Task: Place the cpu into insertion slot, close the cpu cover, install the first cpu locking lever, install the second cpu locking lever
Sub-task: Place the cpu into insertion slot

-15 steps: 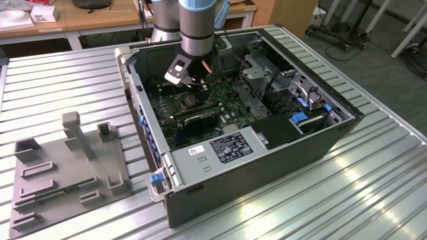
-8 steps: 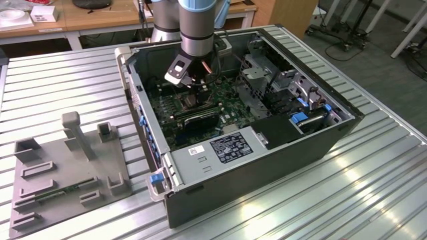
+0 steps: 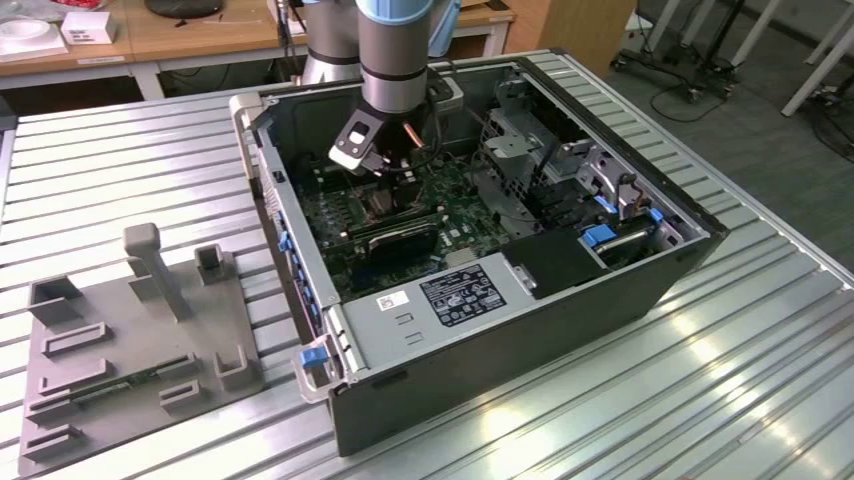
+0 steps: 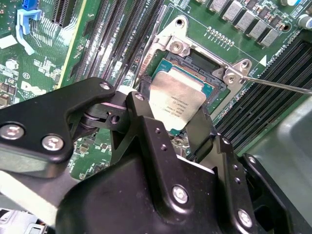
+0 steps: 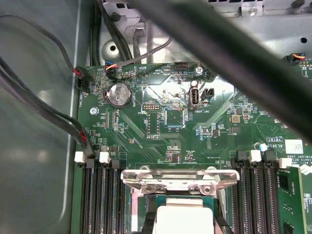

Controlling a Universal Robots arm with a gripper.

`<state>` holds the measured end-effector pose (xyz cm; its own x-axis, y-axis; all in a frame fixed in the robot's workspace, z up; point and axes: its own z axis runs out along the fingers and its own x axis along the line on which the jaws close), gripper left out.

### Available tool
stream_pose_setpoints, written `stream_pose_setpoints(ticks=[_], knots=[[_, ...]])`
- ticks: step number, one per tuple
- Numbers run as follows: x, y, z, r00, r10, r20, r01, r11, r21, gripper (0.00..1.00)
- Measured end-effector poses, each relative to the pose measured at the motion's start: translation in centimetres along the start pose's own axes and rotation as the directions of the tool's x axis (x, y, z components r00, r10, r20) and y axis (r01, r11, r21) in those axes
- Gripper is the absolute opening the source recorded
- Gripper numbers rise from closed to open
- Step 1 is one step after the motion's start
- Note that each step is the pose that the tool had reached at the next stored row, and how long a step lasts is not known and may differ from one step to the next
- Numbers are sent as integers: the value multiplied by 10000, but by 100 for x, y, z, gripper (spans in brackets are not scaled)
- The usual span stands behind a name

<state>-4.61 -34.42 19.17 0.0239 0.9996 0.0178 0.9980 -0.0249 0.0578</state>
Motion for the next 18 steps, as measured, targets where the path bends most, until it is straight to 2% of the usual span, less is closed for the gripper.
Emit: stream_pose_setpoints(ticks=[10,12,14,16,18], knots=[[0,0,8,10000,25,5,-25,10000,0,54],[5,4,-24,10000,26,-23,-26,10000,-18,54],[3,6,-102,10000,25,0,-25,10000,-2,54],[4,9,-158,10000,25,-1,-25,10000,-3,54],[4,10,-164,10000,25,-2,-25,10000,-2,54]])
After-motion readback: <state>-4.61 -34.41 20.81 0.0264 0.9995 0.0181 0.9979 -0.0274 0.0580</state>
